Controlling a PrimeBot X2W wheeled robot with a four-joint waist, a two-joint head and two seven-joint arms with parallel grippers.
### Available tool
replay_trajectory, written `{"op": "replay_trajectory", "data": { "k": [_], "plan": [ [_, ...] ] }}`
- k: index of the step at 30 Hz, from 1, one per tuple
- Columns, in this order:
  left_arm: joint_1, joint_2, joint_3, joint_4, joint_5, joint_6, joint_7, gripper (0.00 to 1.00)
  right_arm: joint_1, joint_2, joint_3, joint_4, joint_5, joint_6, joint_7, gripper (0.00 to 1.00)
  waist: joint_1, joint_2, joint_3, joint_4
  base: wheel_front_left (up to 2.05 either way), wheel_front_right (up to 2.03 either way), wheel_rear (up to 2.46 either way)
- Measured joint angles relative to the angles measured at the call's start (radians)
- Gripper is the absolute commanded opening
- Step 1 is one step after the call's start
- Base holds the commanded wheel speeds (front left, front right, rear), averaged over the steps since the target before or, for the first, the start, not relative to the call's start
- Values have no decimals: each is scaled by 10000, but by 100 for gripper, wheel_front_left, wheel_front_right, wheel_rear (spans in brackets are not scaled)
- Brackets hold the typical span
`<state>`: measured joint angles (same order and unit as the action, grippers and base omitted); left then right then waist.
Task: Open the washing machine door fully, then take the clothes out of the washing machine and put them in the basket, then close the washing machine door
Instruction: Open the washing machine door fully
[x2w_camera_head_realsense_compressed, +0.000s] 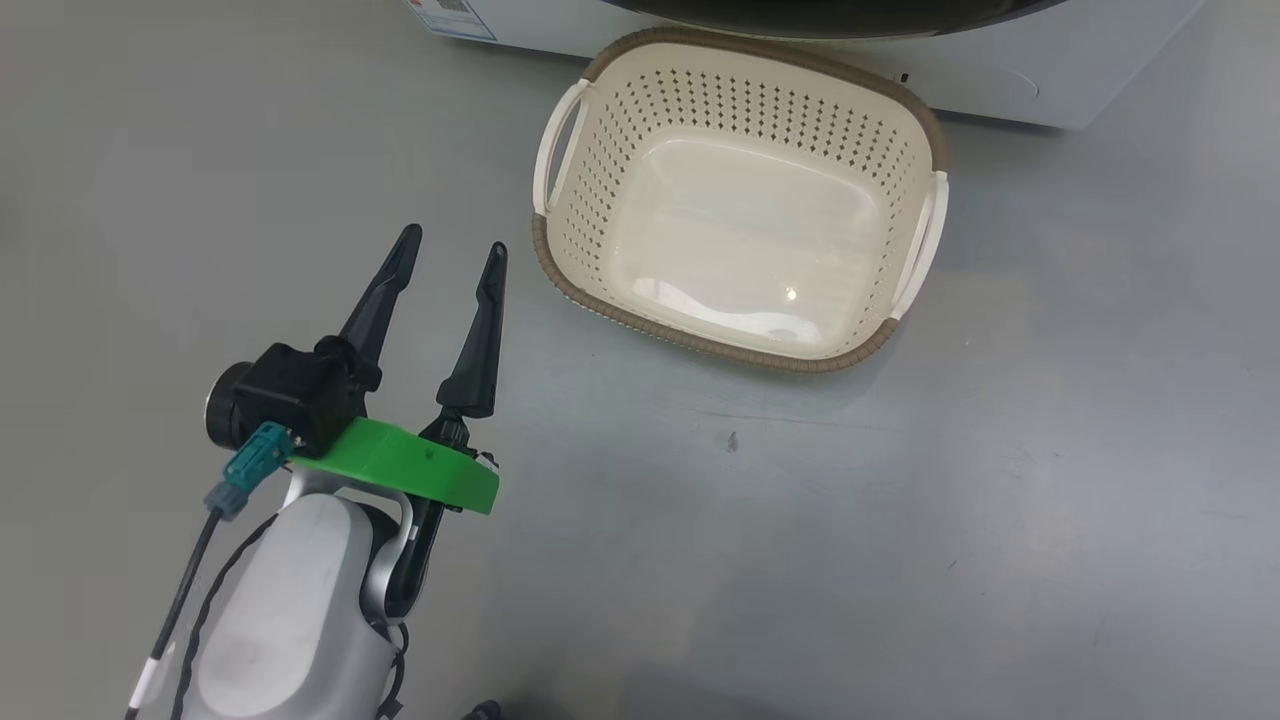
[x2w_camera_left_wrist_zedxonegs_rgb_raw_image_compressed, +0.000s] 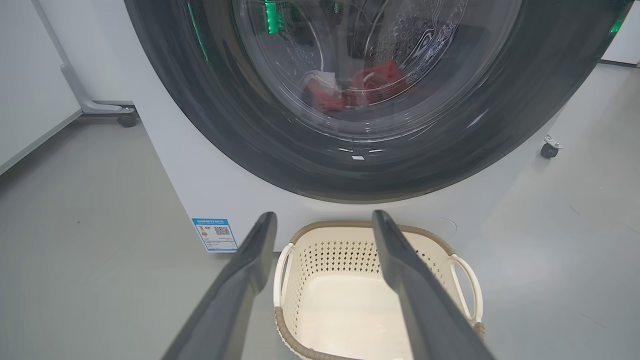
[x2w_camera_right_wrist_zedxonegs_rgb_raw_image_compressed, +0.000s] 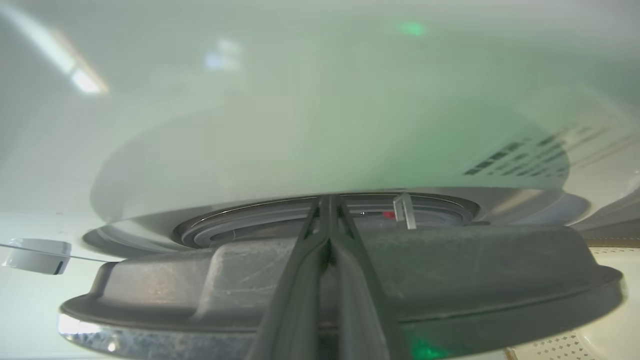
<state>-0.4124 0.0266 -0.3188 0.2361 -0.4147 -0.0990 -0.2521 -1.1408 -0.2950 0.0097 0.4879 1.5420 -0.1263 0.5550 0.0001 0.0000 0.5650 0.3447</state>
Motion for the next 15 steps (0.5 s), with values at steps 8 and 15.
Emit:
{"op": "replay_trajectory", "data": {
  "k": [8, 15],
  "plan": [
    [-80, -4, -31, -2, -79, 17, 0, 100, -213, 21, -46, 366, 169, 2, 274, 0, 0, 0, 11, 12, 0, 0, 0],
    [-140, -8, -12, 4, -77, 75, 0, 100, -264, -21, -31, 665, 439, 2, 792, 0, -1, 0, -64, -40, 0, 0, 0]
  ]
}}
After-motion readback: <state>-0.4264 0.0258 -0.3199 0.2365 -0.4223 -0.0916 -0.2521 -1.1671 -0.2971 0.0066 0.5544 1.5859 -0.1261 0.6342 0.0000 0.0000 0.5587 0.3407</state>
